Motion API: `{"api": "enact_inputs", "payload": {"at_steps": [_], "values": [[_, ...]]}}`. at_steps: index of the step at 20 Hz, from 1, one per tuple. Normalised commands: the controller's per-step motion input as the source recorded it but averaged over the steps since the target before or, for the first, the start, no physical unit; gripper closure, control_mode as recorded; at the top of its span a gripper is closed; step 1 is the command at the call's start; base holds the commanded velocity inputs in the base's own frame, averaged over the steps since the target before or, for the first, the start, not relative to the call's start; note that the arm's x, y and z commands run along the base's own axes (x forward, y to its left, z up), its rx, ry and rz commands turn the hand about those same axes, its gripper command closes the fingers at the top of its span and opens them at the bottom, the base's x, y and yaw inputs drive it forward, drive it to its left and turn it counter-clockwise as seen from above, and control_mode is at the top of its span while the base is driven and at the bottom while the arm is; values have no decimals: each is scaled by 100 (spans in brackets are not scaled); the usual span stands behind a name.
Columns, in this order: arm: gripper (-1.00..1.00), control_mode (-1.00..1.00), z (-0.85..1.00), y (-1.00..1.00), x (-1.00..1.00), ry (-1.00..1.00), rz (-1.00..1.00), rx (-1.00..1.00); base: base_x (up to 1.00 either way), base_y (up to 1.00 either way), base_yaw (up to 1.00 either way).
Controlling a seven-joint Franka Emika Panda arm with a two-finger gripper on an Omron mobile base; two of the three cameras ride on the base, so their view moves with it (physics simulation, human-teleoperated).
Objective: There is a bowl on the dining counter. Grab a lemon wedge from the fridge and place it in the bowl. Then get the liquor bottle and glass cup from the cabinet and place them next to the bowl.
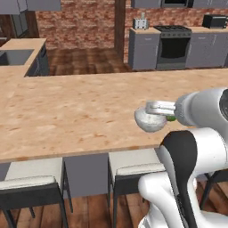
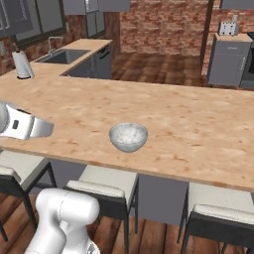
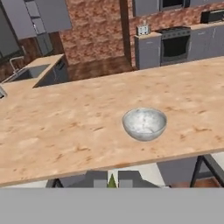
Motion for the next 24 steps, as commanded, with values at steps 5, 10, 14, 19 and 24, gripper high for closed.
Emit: {"api": "enact_inputs", "payload": {"at_steps": [5, 10, 14, 19, 24], "values": [[100, -100, 0, -7, 98, 27, -4, 0, 0, 0, 0], [100, -100, 0, -24, 90, 28, -10, 0, 0, 0, 0], [100, -100, -14, -41, 93, 17, -14, 0, 0, 0, 0], [100, -100, -53, -60, 67, 3, -11, 0, 0, 0, 0], [100, -100, -78, -48, 45, 0, -6, 0, 0, 0, 0]]}}
